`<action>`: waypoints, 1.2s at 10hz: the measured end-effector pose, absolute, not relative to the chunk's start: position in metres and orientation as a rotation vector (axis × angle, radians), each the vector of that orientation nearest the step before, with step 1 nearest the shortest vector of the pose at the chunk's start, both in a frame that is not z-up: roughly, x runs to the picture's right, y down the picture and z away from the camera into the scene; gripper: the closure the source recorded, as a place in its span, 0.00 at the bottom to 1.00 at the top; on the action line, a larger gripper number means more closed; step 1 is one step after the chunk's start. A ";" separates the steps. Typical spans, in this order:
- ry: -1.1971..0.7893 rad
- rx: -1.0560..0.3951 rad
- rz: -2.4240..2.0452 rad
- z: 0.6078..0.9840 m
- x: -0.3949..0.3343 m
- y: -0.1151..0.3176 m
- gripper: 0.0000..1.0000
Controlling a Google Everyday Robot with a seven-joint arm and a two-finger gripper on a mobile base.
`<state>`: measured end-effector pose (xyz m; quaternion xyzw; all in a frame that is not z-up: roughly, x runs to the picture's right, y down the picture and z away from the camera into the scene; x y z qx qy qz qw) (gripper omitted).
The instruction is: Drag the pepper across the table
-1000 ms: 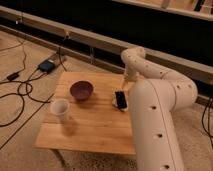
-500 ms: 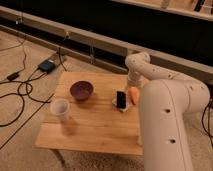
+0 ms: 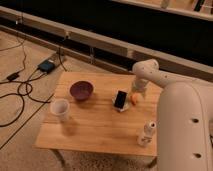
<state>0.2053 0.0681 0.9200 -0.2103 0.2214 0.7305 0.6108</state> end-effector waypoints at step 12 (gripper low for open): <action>0.600 -0.484 1.610 0.936 0.205 0.089 0.35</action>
